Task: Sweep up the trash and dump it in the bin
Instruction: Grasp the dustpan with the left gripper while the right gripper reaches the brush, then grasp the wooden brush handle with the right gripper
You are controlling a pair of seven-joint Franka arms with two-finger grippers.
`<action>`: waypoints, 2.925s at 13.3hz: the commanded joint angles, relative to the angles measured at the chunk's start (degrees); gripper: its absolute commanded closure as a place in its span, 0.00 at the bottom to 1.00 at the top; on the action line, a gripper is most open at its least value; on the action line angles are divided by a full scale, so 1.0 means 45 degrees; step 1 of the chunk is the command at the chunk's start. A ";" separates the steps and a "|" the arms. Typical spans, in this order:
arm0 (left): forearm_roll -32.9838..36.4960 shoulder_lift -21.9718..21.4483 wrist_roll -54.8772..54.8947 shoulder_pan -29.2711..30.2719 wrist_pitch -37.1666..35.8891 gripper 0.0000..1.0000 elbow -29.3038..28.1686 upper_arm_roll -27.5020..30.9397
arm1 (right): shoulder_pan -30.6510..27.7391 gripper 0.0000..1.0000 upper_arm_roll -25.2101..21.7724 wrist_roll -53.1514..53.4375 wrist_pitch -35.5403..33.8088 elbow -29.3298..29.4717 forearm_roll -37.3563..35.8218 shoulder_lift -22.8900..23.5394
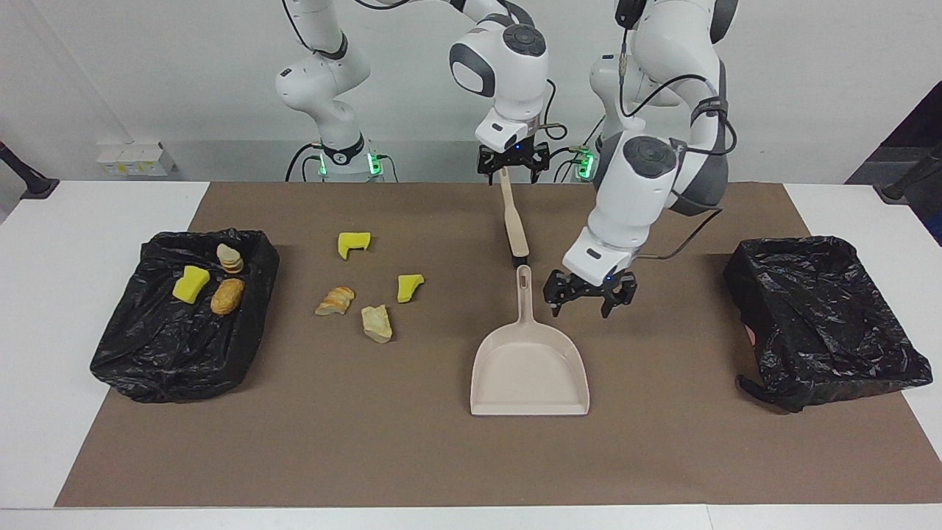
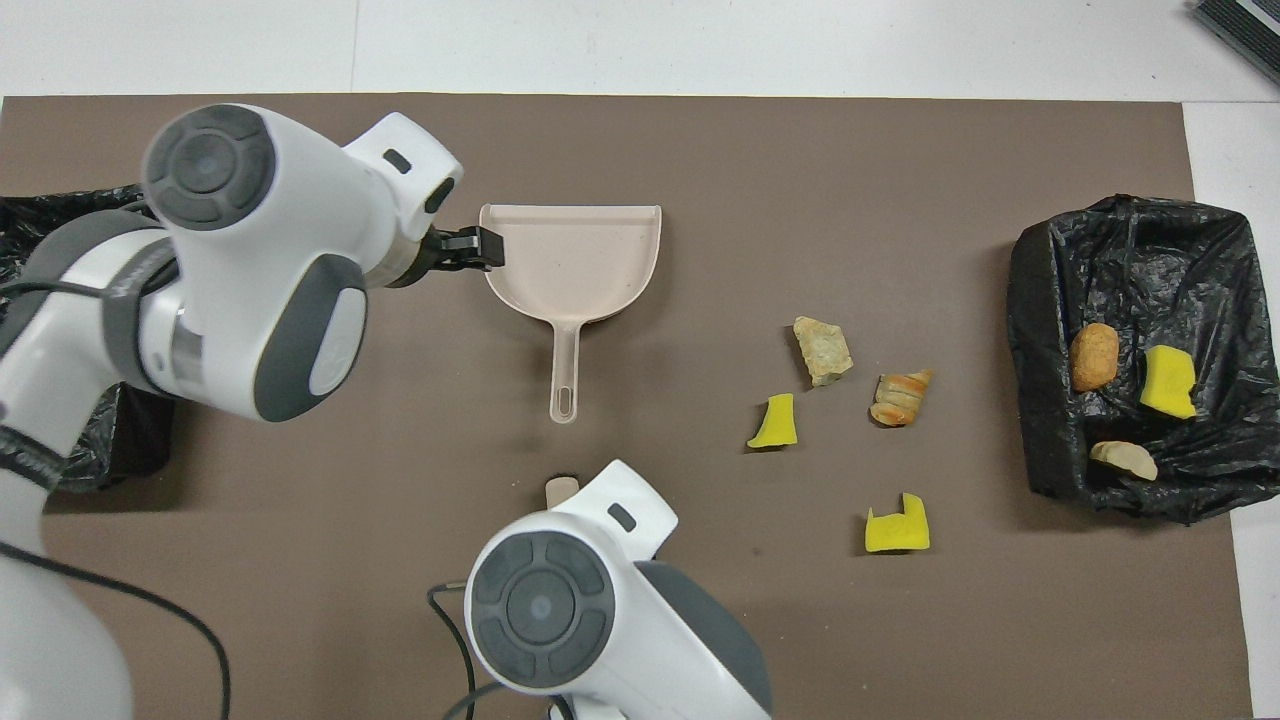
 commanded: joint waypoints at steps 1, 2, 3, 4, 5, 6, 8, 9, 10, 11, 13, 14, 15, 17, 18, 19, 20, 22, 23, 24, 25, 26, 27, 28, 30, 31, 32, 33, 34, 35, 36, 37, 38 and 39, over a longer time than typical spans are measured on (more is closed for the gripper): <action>0.0141 0.0311 -0.0174 -0.0689 0.0088 0.00 -0.0042 0.0155 | 0.0705 0.00 -0.0058 0.0341 0.1022 -0.1571 0.0387 -0.0351; 0.0140 0.0117 -0.0193 -0.0962 0.0087 0.00 -0.0568 0.0155 | 0.0999 0.00 -0.0058 0.0845 0.1838 -0.2136 0.0387 -0.0312; 0.0121 -0.0117 -0.0212 -0.1004 0.0146 0.00 -0.1115 0.0136 | 0.1330 0.00 -0.0058 0.1005 0.2639 -0.2721 0.0387 -0.0292; 0.0102 -0.0332 -0.0213 -0.1197 0.0223 0.00 -0.1565 0.0136 | 0.1430 0.00 -0.0058 0.1007 0.3149 -0.3056 0.0387 -0.0214; 0.0101 -0.0586 -0.0193 -0.1238 0.0360 0.00 -0.2053 0.0136 | 0.1470 0.00 -0.0058 0.0968 0.3135 -0.3117 0.0387 -0.0214; 0.0101 -0.0666 -0.0193 -0.1238 0.0496 0.00 -0.2271 0.0136 | 0.1509 0.01 -0.0058 0.0948 0.3077 -0.3215 0.0387 -0.0252; 0.0101 -0.0997 -0.0193 -0.1413 0.0555 0.00 -0.2972 0.0136 | 0.1860 0.04 -0.0058 0.1045 0.3135 -0.3371 0.0387 -0.0253; 0.0101 -0.1018 -0.0193 -0.1414 0.0556 0.00 -0.2995 0.0136 | 0.1861 0.05 -0.0058 0.1046 0.3174 -0.3372 0.0387 -0.0233; 0.0082 -0.1037 -0.0212 -0.1433 0.0518 0.00 -0.3073 0.0136 | 0.1861 0.09 -0.0058 0.1026 0.3174 -0.3372 0.0387 -0.0233; 0.0063 -0.1134 -0.0213 -0.1434 0.0498 0.00 -0.3190 0.0136 | 0.1861 0.14 -0.0058 0.0988 0.3174 -0.3430 0.0387 -0.0252; 0.0023 -0.1154 -0.0387 -0.1511 0.0498 0.09 -0.3229 0.0136 | 0.1842 0.34 -0.0058 0.0948 0.3233 -0.3450 0.0387 -0.0233; 0.0023 -0.1155 -0.0620 -0.1512 0.0536 0.13 -0.3249 0.0136 | 0.1822 0.46 -0.0058 0.0987 0.3233 -0.3450 0.0387 -0.0214; 0.0004 -0.1135 -0.0758 -0.1512 0.0614 0.24 -0.3249 0.0136 | 0.1764 0.55 -0.0058 0.0968 0.3291 -0.3450 0.0387 -0.0175; -0.0016 -0.1116 -0.0799 -0.1492 0.0810 0.24 -0.3249 0.0136 | 0.1763 0.62 -0.0096 0.1084 0.3350 -0.3334 0.0368 -0.0078; -0.0016 -0.1096 -0.0818 -0.1512 0.0829 0.23 -0.3249 0.0136 | 0.1763 0.64 -0.0116 0.1162 0.3447 -0.3313 0.0348 -0.0019; -0.0016 -0.1057 -0.0818 -0.1512 0.0830 0.21 -0.3249 0.0136 | 0.1744 0.67 -0.0135 0.1163 0.3583 -0.3294 0.0309 0.0001; -0.0016 -0.1057 -0.0818 -0.1512 0.0830 0.22 -0.3249 0.0136 | 0.1744 0.72 -0.0136 0.1163 0.3642 -0.3294 0.0251 0.0001; -0.0016 -0.0902 -0.0915 -0.1589 0.1121 0.23 -0.3249 0.0136 | 0.1744 1.00 -0.0136 0.1356 0.3662 -0.3294 0.0231 -0.0018; 0.0004 -0.0881 -0.0916 -0.1590 0.0833 0.23 -0.3133 0.0136 | 0.1763 1.00 -0.0136 0.2016 0.3643 -0.3274 0.0231 -0.0018; 0.0004 -0.0881 -0.0916 -0.1571 0.0772 0.27 -0.3074 0.0155 | 0.1744 1.00 -0.0136 0.2177 0.3604 -0.3274 0.0192 -0.0057; 0.0042 -0.0901 -0.0916 -0.1590 0.0636 0.33 -0.3035 0.0155 | 0.1744 1.00 -0.0155 0.2178 0.3526 -0.3274 0.0192 -0.0193; 0.0062 -0.0901 -0.0916 -0.1590 0.0480 0.48 -0.3015 0.0155 | 0.1744 1.00 -0.0155 0.2314 0.3487 -0.3274 0.0192 -0.0349; 0.0062 -0.0901 -0.0916 -0.1590 0.0420 0.79 -0.3034 0.0155 | 0.1724 1.00 -0.0175 0.2451 0.3429 -0.3293 0.0192 -0.0524; 0.0004 -0.0920 -0.0916 -0.1571 0.0207 1.00 -0.3015 0.0136 | 0.1531 1.00 -0.0175 0.2568 0.3235 -0.3332 0.0192 -0.0758; 0.0120 -0.0920 -0.0703 -0.1493 0.0108 1.00 -0.2976 0.0155 | 0.1140 1.00 -0.0175 0.2569 0.2106 -0.3352 0.0192 -0.1343; 0.0140 -0.0998 -0.0353 -0.1396 0.0088 1.00 -0.2976 0.0155 | 0.0848 1.00 -0.0155 0.2588 0.1501 -0.3372 0.0192 -0.1656; 0.0140 -0.1134 0.0095 -0.1298 -0.0029 1.00 -0.2957 0.0252 | 0.0749 1.00 -0.0175 0.2627 0.0992 -0.3430 0.0192 -0.1910; 0.0140 -0.1309 0.0487 -0.0930 -0.0242 1.00 -0.2840 0.0253 | 0.0593 1.00 -0.0175 0.2821 0.0542 -0.3469 0.0192 -0.2087; 0.0140 -0.1369 0.0877 -0.0539 -0.0322 1.00 -0.2704 0.0233 | 0.0340 1.00 -0.0175 0.2978 0.0170 -0.3605 0.0192 -0.2282; 0.0140 -0.1408 0.1055 -0.0381 -0.0323 1.00 -0.2587 0.0253 | 0.0202 1.00 -0.0175 0.3037 0.0031 -0.3819 0.0172 -0.2497; 0.0140 -0.1505 0.1154 -0.0012 -0.0323 1.00 -0.2566 0.0233 | -0.0070 1.00 -0.0175 0.3173 -0.0009 -0.4053 0.0172 -0.2731; 0.0140 -0.1816 0.1677 0.0243 -0.0439 1.00 -0.2585 0.0233 | -0.0189 1.00 -0.0194 0.3329 -0.0299 -0.4113 0.0075 -0.2791; 0.0140 -0.2360 0.3035 0.0613 -0.1001 1.00 -0.2624 0.0253 | -0.0344 1.00 -0.0214 0.3486 -0.0979 -0.4095 -0.0216 -0.2869; 0.0121 -0.2926 0.4286 0.0965 -0.1702 1.00 -0.2760 0.0233 | -0.0887 1.00 -0.0194 0.3448 -0.1701 -0.4075 -0.0625 -0.3082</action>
